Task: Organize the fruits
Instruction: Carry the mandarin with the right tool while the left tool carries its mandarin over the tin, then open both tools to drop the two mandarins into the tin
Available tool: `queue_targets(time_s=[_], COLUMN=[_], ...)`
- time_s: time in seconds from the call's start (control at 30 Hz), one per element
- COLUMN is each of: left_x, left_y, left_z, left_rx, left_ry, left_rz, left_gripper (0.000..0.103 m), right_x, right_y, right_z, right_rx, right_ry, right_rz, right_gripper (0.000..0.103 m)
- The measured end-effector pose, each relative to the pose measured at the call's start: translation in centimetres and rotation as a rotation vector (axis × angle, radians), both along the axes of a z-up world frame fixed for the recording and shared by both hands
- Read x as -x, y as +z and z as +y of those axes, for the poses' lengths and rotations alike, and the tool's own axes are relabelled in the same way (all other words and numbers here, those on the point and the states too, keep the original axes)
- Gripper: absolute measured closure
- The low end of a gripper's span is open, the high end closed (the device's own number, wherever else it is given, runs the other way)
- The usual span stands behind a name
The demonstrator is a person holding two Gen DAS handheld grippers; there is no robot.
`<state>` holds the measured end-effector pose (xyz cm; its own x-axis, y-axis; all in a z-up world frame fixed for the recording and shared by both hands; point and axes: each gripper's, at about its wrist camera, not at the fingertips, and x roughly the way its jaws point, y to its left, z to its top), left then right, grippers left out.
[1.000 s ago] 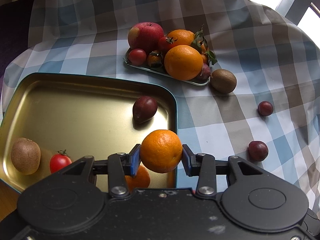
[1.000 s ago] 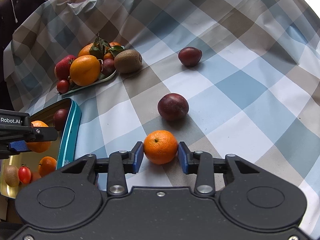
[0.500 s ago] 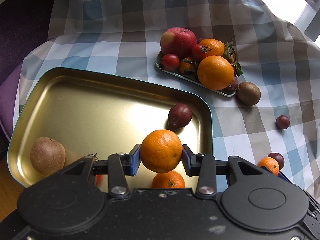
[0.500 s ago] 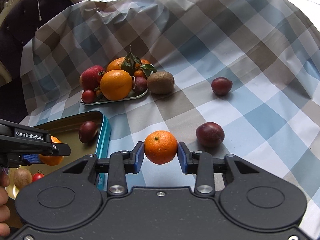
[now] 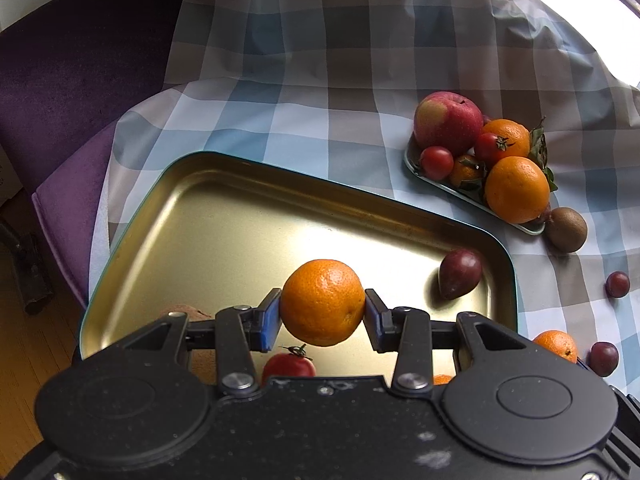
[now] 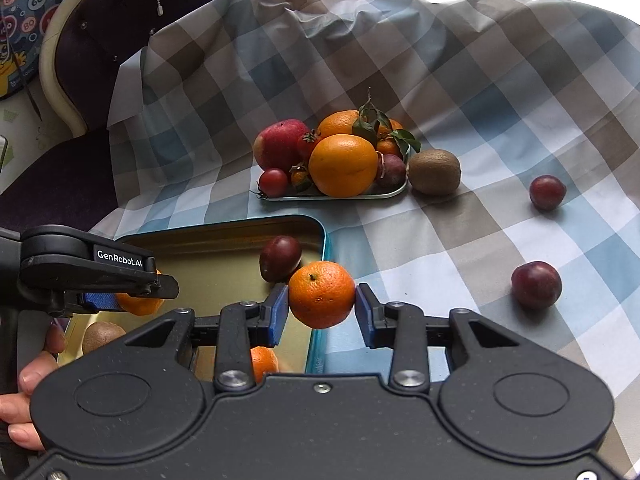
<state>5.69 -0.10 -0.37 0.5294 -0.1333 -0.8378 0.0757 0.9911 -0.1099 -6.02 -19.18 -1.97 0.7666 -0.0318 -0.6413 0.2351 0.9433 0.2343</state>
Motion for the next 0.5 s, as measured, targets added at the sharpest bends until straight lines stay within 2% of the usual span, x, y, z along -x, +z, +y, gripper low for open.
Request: queue_targets(time_s=[0.5], left_x=[-1.9], left_y=[-0.8], left_z=[6.1], left_rx=[-0.041], left_ry=[0.089], left_rz=[-0.030], left_gripper=[0.061], right_x=[-2.8], right_y=[-0.8], right_z=[4.0], right_rx=[0.001], right_ry=[0.060], right_rz=[0.027], right_gripper=[0.057])
